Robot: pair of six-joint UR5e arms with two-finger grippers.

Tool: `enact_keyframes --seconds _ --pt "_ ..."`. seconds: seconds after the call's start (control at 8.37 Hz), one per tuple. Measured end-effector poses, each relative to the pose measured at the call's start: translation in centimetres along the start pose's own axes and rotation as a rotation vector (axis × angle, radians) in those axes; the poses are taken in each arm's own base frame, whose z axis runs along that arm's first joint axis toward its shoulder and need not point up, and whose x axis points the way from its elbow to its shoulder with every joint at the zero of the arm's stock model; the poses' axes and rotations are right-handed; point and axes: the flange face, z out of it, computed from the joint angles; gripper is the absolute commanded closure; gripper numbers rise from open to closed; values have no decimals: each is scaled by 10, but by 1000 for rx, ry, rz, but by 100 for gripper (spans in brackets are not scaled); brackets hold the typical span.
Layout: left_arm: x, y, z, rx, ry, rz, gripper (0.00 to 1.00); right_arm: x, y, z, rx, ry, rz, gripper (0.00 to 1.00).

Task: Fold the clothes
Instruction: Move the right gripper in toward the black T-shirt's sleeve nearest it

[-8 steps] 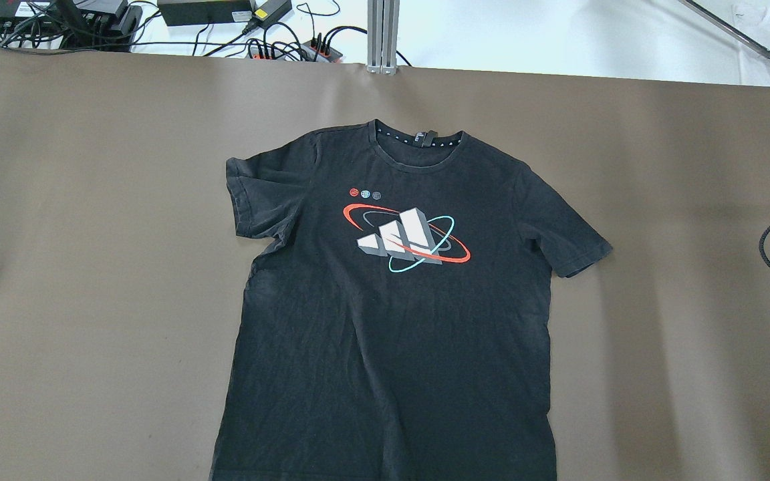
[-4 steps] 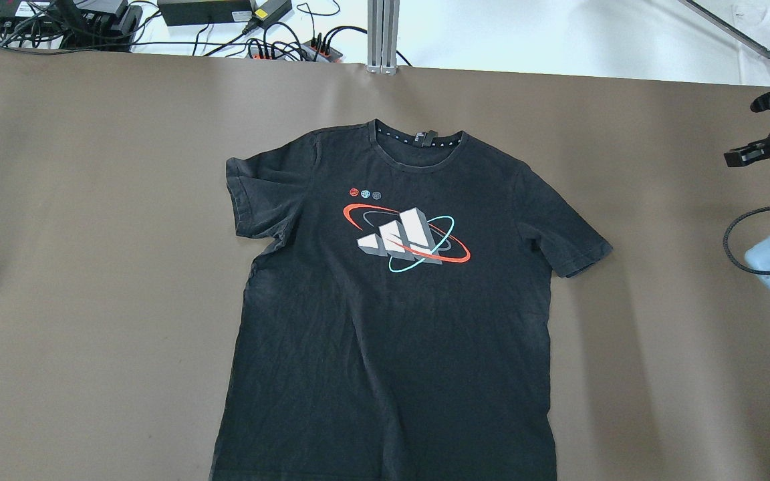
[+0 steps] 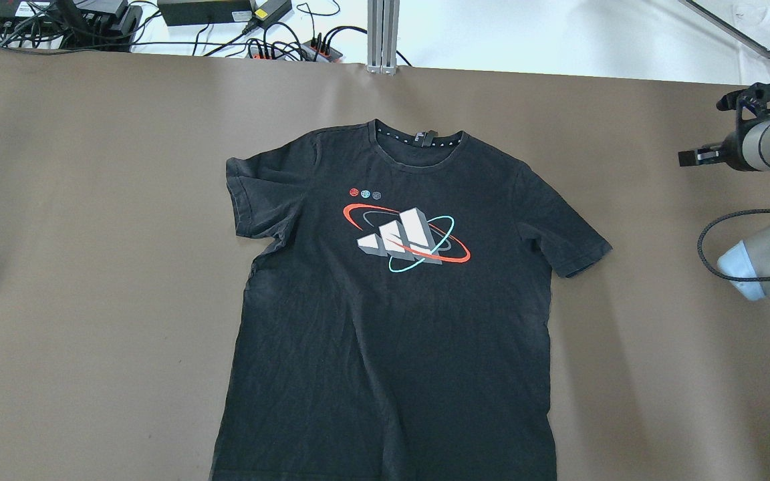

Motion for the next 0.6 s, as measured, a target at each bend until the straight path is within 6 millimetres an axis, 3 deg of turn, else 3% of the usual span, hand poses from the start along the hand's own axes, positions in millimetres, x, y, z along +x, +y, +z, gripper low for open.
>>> enact_keyframes --seconds 0.36,0.6 --pt "1 -2 -2 5 1 -1 0 -70 36 -12 -16 -153 227 7" --pt "2 -5 -2 9 2 0 0 -92 52 -18 -41 -197 333 8"
